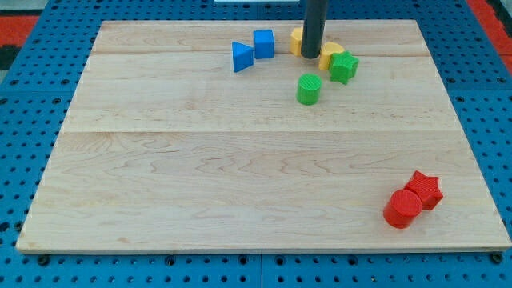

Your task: Slide the yellow hexagon to the top center

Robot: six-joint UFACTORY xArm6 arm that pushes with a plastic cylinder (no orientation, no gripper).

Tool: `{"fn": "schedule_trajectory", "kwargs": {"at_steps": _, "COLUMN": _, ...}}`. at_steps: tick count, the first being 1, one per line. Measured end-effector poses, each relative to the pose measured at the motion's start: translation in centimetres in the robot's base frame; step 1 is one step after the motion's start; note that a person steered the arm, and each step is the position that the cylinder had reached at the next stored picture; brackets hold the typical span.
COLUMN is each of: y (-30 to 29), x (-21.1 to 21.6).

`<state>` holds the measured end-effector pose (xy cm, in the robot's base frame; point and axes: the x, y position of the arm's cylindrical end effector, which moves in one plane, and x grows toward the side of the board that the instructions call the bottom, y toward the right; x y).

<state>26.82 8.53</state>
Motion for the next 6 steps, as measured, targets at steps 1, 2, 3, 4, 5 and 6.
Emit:
{"fn": "schedule_trajectory", "kwargs": {"at_steps": 1, "y": -0.8, "x": -1.7}}
{"fn": "schedule_trajectory", "kwargs": {"at_steps": 2, "y": 1.1, "x": -2.1}}
{"fn": "schedule_trajectory", "kwargs": {"at_steps": 3, "y": 1.3, "x": -3.5}}
{"fn": "schedule_trajectory", "kwargs": {"at_steps": 4, "y": -0.3, "x": -3.6}}
{"fn": "schedule_trajectory", "kwargs": {"at_steps": 5, "y": -0.4, "x": -4.8}}
{"fn": "schedule_trajectory", "kwargs": {"at_steps": 6, "y": -0.5, "x": -6.5}}
